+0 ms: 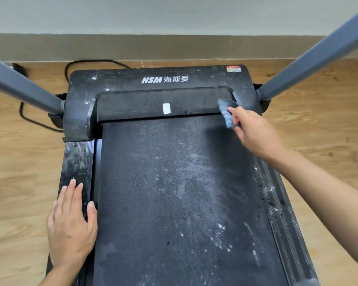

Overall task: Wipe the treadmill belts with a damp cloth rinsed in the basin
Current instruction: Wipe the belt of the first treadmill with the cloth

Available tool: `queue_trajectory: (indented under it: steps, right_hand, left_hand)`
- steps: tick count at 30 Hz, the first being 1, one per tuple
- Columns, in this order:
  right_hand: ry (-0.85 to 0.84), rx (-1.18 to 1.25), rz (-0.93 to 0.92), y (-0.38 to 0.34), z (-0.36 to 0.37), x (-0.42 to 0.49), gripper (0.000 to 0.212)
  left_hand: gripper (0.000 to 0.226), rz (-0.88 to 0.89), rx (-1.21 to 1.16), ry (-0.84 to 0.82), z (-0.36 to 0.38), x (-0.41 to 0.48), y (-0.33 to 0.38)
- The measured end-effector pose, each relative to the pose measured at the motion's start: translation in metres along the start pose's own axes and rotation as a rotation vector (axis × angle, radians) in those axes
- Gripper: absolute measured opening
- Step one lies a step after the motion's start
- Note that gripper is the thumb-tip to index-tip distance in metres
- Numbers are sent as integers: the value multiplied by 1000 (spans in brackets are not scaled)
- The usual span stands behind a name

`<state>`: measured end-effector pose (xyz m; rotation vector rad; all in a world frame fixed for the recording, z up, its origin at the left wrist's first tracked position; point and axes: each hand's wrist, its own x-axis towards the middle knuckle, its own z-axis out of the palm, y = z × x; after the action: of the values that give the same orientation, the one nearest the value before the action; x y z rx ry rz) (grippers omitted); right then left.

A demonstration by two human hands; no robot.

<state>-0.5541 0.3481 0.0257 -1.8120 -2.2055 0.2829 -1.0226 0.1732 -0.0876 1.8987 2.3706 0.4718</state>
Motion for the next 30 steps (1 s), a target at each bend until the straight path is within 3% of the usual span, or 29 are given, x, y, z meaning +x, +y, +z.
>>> queue_trajectory:
  steps: [2, 4, 7, 12, 17, 19, 24, 30]
  right_hand:
    - [-127, -92, 16, 8, 26, -1, 17]
    - [-242, -103, 65, 18, 54, -11, 31]
    - [-162, -133, 83, 25, 69, -14, 61]
    - [-282, -181, 137, 16, 84, 2, 99]
    - [-159, -57, 441, -35, 112, 31, 121]
    - [-160, -24, 484, -69, 124, 43, 128]
    - [-196, 12, 383, -151, 153, 57, 133]
    - [-288, -16, 117, -240, 185, 66, 131]
  left_hand:
    - [62, 0, -4, -2, -1, 0, -1]
    - [63, -6, -9, -6, -1, 0, -1]
    - [62, -8, 3, -19, 1, -1, -2]
    - [61, -4, -16, -4, 2, -1, -3]
    - [60, -16, -4, -3, 1, -1, -1]
    - [60, -17, -2, 2, 1, -1, -3]
    - [60, -12, -3, 0, 2, -2, -3]
    - [62, -10, -5, -13, 2, -2, -4]
